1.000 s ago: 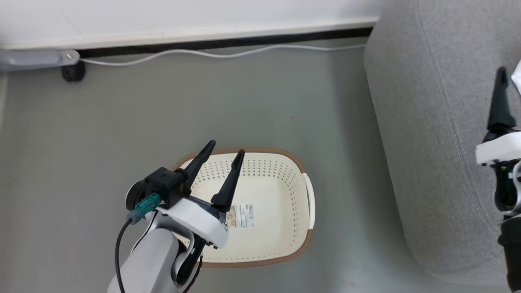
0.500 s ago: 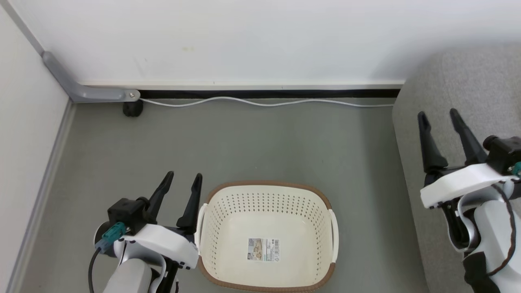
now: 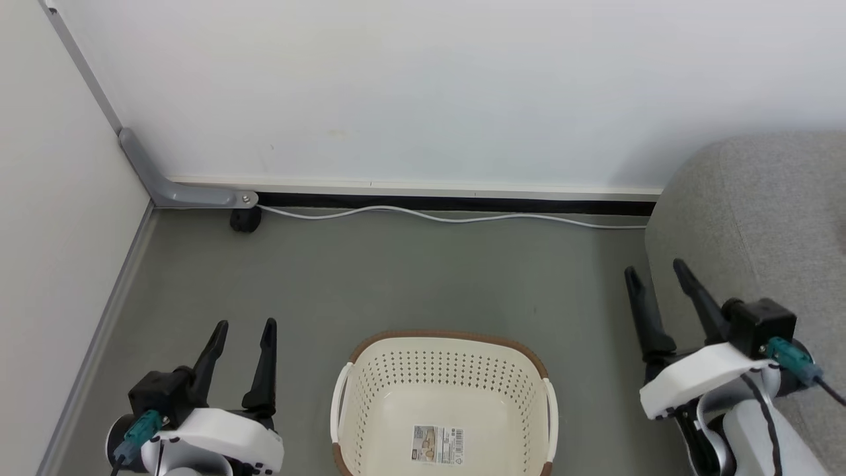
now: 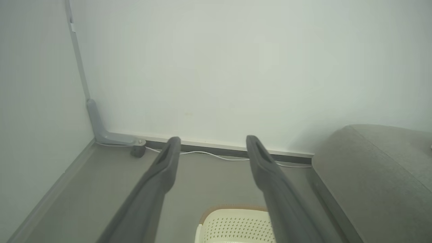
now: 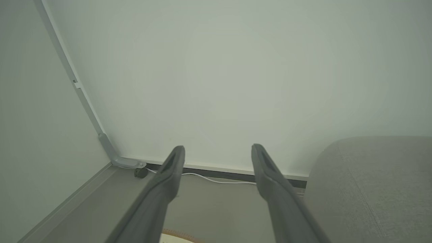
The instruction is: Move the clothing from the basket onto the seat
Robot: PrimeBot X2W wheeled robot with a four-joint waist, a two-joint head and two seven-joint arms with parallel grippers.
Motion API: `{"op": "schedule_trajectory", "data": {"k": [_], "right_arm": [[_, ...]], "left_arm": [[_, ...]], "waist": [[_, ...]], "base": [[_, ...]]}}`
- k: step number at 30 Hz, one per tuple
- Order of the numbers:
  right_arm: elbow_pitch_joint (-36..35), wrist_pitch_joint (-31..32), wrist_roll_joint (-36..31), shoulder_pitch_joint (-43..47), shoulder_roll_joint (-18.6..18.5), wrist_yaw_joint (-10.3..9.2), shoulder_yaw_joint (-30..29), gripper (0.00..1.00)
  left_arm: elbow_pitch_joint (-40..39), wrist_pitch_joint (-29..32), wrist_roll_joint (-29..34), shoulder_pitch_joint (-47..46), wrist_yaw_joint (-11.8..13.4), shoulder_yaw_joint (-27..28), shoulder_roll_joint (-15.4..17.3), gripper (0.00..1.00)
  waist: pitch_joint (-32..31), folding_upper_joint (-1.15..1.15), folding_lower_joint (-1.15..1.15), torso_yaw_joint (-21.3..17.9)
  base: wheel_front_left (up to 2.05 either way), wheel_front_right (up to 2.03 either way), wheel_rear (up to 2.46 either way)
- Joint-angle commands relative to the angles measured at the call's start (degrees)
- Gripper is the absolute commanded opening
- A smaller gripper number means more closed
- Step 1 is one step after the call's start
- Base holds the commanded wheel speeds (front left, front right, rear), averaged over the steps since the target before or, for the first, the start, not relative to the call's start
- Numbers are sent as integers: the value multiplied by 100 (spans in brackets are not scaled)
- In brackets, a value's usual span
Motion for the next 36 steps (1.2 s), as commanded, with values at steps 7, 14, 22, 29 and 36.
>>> {"op": "schedule_trajectory", "data": {"k": [7, 14, 22, 29, 36], "right_arm": [[-142, -59, -270, 508, 269, 8, -16, 100], [-246, -59, -516, 847, 426, 8, -193, 100], [-339, -59, -679, 960, 520, 8, -460, 100], [-363, -59, -708, 965, 559, 8, -516, 100], [-332, -59, -703, 944, 581, 8, -504, 100]], "left_arm": [[-340, -35, 290, 292, 120, 532, 31, 100], [-454, -35, 399, 554, 116, 667, 16, 100], [-479, -35, 425, 757, 128, 476, 13, 100], [-491, -35, 497, 717, 129, 463, 12, 100], [-488, -35, 478, 699, 113, 409, 12, 100]], "waist": [[-185, 0, 0, -157], [-267, 0, 0, -262], [-303, 0, 0, -361], [-277, 0, 0, -371], [-254, 0, 0, -394]], "base": [[0, 0, 0], [0, 0, 0], [0, 0, 0], [0, 0, 0], [0, 0, 0]]}}
